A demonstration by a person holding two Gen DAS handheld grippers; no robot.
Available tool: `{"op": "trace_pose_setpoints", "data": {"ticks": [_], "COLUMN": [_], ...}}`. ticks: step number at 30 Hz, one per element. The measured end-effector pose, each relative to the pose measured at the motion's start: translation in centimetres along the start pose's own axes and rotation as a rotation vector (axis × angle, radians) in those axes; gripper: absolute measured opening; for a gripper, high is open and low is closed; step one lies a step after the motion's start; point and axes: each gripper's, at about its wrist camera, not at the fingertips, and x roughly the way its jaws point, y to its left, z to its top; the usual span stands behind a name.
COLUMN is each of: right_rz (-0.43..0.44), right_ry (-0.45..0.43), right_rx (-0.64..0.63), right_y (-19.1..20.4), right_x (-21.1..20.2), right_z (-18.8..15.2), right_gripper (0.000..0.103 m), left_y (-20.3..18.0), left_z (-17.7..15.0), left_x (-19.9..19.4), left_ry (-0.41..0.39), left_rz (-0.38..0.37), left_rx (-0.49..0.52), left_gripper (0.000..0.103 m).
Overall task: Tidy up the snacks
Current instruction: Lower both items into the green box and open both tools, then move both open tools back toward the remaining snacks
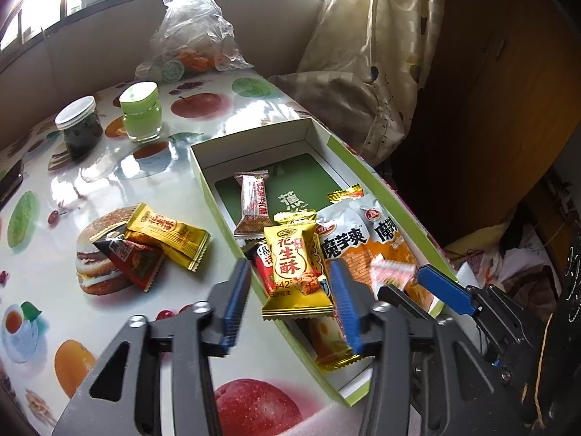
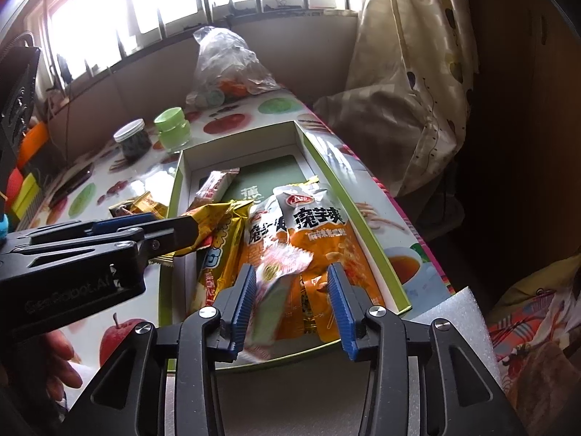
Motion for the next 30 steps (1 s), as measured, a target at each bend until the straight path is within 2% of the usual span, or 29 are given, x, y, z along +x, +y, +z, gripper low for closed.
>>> {"op": "trace_pose_setpoints", "data": {"ticks": [14, 23, 30], "right_rz": [-0.005, 0.0, 0.006], "right_ry": [-0.015, -0.024, -0.027], "right_rx": [-0.001, -0.018, -0.035], "right_y": [0.7, 1.9, 3.0], "right_x": [-1.1, -2.0, -2.3], "right_z": [-0.1, -0.1, 0.0], "right_gripper": [0.045, 0.045, 0.046], "left_y": [0.4, 0.7, 1.8], "left_z": [-0.7, -1.4, -2.1], "left_x": [-2.3, -4.2, -5.2], "left_ry": [-0.037, -0.085, -0.099], "left_rz": [0.014, 0.075, 0.091], "left_rx": [0.006, 0.034, 0.023], "left_gripper": [0.049, 0.049, 0.049]}}
